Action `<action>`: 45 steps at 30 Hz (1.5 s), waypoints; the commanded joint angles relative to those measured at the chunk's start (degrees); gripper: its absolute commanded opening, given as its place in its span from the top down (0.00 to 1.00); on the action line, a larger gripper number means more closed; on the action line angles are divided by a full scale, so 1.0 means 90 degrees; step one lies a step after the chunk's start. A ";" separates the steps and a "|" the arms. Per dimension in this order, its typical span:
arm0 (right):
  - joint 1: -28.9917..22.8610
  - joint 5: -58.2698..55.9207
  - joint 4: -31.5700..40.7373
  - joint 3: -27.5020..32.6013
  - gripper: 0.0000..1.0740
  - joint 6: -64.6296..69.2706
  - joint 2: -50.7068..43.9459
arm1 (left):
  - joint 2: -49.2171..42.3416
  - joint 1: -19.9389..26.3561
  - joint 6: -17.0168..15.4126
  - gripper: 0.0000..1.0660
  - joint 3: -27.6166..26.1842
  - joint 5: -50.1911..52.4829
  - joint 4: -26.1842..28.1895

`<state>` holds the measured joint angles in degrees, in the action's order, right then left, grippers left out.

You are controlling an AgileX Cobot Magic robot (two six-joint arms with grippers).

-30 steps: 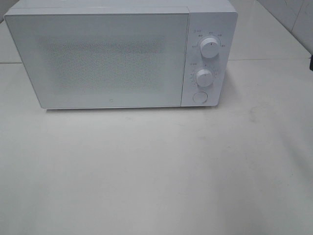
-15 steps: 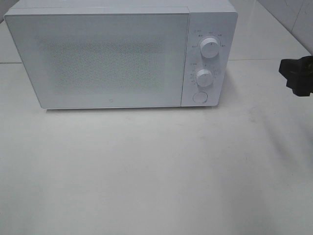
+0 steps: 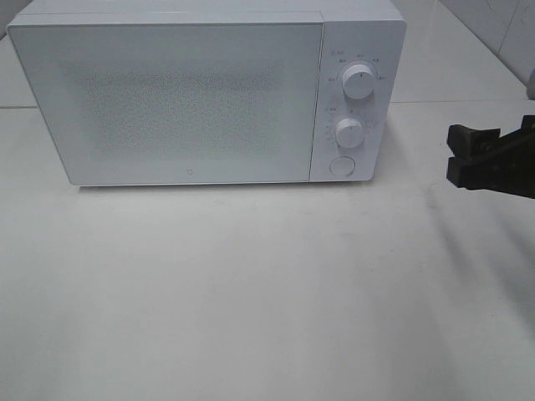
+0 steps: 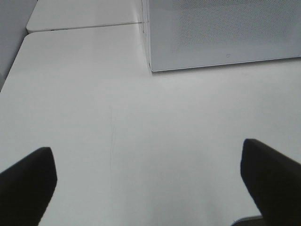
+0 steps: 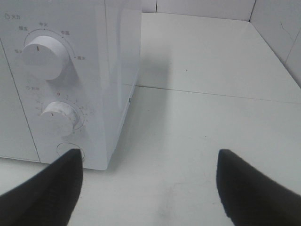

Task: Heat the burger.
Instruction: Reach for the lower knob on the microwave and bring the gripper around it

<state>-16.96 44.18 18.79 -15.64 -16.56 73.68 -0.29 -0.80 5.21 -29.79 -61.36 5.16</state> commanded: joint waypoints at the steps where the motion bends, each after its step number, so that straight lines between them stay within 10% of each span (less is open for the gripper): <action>1: -0.0751 0.0821 0.0942 0.0013 0.29 -0.0388 0.0414 | -0.0108 0.0025 -0.0032 0.04 0.0013 0.0013 0.0057; 19: -0.2795 0.2636 0.2979 -0.0255 0.29 -0.0554 0.1783 | -0.0108 0.0025 -0.0032 0.04 0.0013 0.0013 0.0057; 45: -0.2858 0.3126 0.3018 -0.1604 0.29 -0.0465 0.3412 | -0.0108 0.0025 -0.0032 0.04 0.0013 0.0013 0.0051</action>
<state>-42.63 69.21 46.18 -28.99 -20.86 103.71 -0.29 -0.80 5.21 -29.79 -61.36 5.16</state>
